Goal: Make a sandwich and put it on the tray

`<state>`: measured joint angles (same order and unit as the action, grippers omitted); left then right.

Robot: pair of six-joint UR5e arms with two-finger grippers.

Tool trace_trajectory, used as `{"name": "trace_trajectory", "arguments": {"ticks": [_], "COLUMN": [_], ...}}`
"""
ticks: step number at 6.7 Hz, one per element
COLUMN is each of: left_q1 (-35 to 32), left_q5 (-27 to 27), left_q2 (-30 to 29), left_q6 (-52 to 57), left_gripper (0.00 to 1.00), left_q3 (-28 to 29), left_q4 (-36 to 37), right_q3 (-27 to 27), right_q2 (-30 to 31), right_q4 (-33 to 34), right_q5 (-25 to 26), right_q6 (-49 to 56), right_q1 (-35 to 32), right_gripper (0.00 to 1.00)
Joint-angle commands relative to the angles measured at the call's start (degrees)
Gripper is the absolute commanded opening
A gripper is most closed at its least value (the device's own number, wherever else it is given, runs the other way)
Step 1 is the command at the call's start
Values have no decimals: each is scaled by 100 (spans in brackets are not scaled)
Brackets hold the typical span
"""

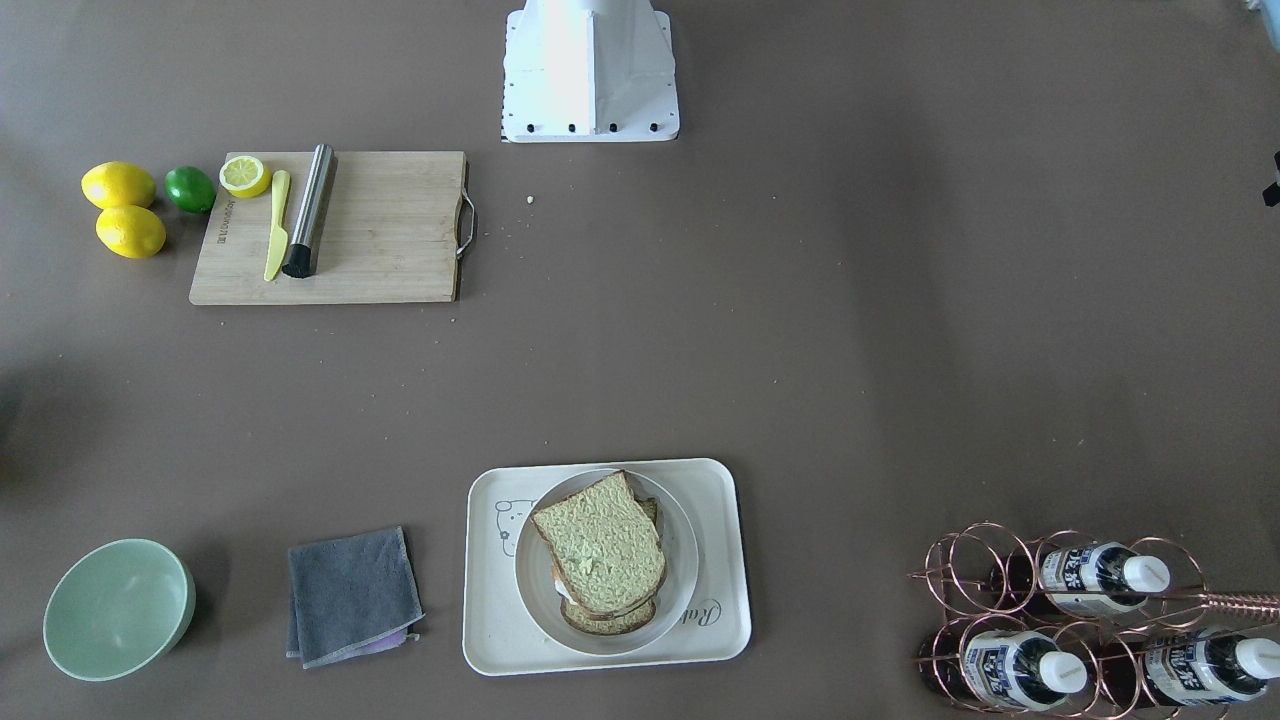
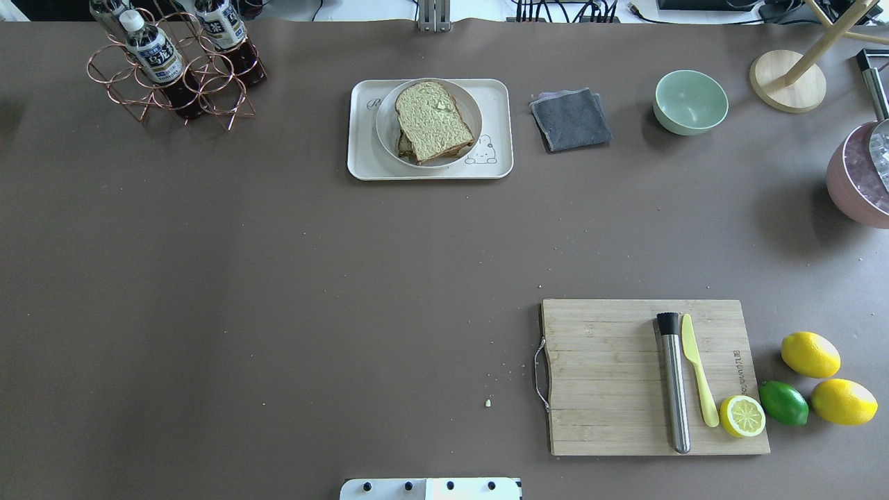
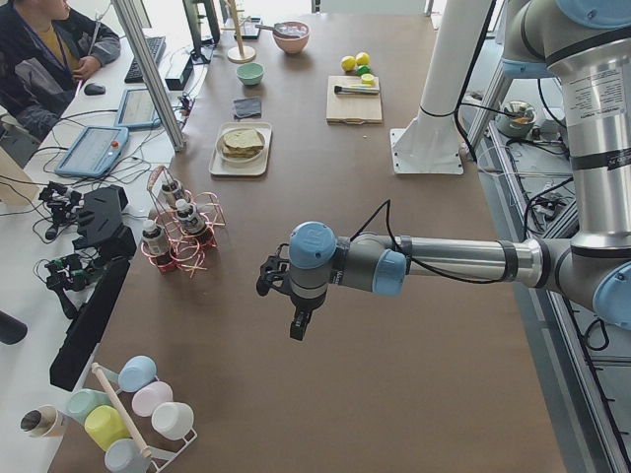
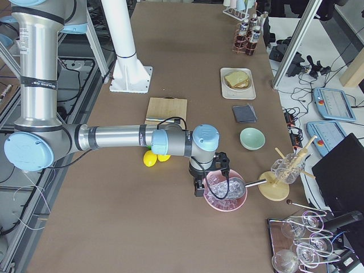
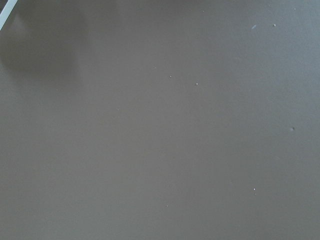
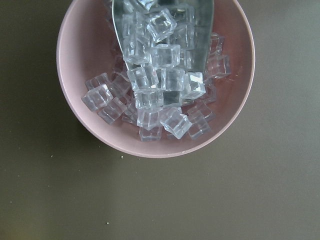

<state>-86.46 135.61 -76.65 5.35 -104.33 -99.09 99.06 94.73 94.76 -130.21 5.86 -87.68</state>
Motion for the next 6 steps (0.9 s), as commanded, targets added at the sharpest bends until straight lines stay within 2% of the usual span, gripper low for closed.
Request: {"name": "trace_trajectory", "arguments": {"ticks": [1, 6], "left_q1": [-2, -2], "left_q5": [0, 0], "left_q2": [10, -7], "left_q6": [1, -8], "left_gripper": [97, 97], "left_q3": [0, 9], "left_q4": [4, 13], "right_q3": [17, 53], "right_q2": [19, -7], "right_q4": [-10, -18], "right_q5": [-5, 4], "right_q6": [-6, -6], "right_q1": [5, -4], "right_gripper": [100, 100]}}
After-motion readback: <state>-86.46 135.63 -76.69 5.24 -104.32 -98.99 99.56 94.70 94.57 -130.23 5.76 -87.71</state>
